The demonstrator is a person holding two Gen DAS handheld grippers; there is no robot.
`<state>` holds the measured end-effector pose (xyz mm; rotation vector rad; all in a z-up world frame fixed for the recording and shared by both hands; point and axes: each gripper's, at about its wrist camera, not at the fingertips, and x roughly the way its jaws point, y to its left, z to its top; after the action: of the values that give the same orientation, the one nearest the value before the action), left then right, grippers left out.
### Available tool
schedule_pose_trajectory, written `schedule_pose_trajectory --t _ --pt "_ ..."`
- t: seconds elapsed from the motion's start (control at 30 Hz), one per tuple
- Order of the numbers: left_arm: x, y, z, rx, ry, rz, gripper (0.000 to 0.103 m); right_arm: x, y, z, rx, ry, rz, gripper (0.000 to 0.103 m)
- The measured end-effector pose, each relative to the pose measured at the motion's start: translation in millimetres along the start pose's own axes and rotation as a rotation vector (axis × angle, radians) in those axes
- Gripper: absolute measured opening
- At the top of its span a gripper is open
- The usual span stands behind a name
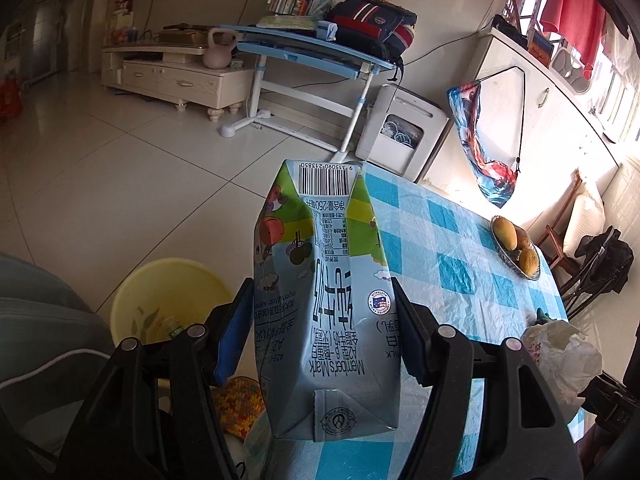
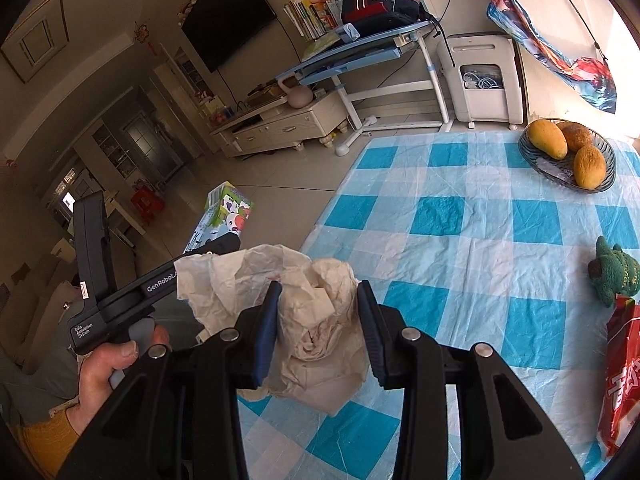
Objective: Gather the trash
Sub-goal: 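Carry the carton and tissue over the yellow bucket and open both tools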
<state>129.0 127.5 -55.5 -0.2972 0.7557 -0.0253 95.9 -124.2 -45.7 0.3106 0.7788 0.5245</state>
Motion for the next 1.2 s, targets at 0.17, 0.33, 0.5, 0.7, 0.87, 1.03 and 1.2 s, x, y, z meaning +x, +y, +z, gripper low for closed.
schedule_pose_trajectory --t 0.17,0.33,0.5,0.7,0.87,1.03,1.2 --pt "12 28 4 -0.098 0.02 0.053 0.062 5 -5 -1 0.027 0.013 0.018 0.038" --pt "23 56 10 -0.164 0.035 0.121 0.062 9 -2 1 0.026 0.017 0.038 0.038" --pt "42 81 15 -0.233 0.08 0.164 0.062 11 2 2 0.013 0.018 0.057 0.038" --pt "61 109 10 -0.349 0.14 0.255 0.071 7 4 -2 -0.021 0.032 0.047 0.038" --pt "42 98 15 -0.329 0.065 0.263 0.078 5 -1 -3 -0.011 0.029 0.037 0.038" --pt "-18 97 30 -0.404 -0.156 0.204 0.086 11 5 -2 -0.027 0.034 0.01 0.038" --pt "-75 118 42 -0.524 -0.358 0.198 0.093 36 30 1 -0.071 0.07 0.006 0.039"
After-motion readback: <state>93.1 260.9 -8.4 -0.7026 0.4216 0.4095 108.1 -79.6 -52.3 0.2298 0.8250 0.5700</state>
